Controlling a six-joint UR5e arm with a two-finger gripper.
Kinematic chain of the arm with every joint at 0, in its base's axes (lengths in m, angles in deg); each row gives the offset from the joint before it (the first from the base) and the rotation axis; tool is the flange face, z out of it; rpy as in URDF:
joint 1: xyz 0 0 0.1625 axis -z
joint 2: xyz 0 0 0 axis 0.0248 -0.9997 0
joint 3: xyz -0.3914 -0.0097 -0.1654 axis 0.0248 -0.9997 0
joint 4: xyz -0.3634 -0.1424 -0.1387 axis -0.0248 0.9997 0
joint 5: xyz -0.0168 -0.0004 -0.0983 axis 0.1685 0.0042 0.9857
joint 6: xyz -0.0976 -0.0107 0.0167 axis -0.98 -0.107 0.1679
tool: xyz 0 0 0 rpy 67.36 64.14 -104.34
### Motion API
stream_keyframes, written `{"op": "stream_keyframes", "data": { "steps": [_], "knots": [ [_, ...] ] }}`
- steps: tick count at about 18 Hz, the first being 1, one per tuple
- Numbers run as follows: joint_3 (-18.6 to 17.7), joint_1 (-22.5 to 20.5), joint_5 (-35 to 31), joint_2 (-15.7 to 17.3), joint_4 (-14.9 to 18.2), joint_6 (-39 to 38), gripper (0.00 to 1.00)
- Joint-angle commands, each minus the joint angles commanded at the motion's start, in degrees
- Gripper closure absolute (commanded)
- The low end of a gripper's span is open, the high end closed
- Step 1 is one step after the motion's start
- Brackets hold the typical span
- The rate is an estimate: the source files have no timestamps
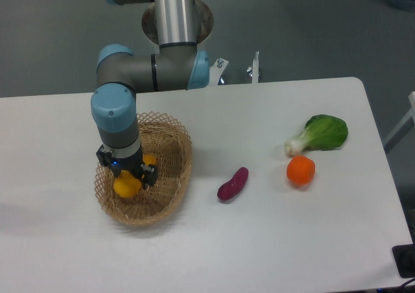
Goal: Place the mango in the basket
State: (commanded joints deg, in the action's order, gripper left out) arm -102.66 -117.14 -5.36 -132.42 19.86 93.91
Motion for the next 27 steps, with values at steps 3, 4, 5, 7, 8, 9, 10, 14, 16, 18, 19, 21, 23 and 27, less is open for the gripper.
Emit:
{"op": "stream_keyframes", "data": {
  "steps": [3, 4, 5, 7, 8, 9, 10, 14, 16, 18, 19, 21, 23, 27],
  "knots": [
    [0.61, -1.14, -0.09, 1.84, 0.09, -0.17, 0.0],
    [0.88, -1.93, -0.26, 2.2, 0.0, -0.09, 0.0],
    [1.05, -2.54, -0.61, 2.46, -0.09, 0.0, 0.0],
    [1.93, -4.91, -1.06, 3.42, -0.09, 0.09, 0.0],
    [2.54, -6.75, -0.97, 4.13, -0.26, 0.17, 0.0],
    [3.33, -8.07, -0.97, 5.0, -0.44, 0.26, 0.0],
    [4.12, -9.13, -1.14, 5.53, -0.53, 0.87, 0.0],
    [5.54, -14.49, -1.32, 7.81, 0.88, 8.94, 0.0],
    [5.19, -17.56, -1.23, 9.57, 3.06, 14.38, 0.0],
    [5.62, -21.16, -1.06, 11.24, 6.57, 20.62, 0.0],
    [5.89, -22.75, -0.88, 12.04, 7.81, 23.26, 0.0],
    [5.89, -25.48, -0.97, 13.62, 9.92, 28.62, 0.0],
    [5.8, -28.37, -0.97, 15.02, 13.17, 37.13, 0.0],
    [6.77, -33.56, -1.14, 17.84, 18.1, 50.16, 0.0]
  ]
}}
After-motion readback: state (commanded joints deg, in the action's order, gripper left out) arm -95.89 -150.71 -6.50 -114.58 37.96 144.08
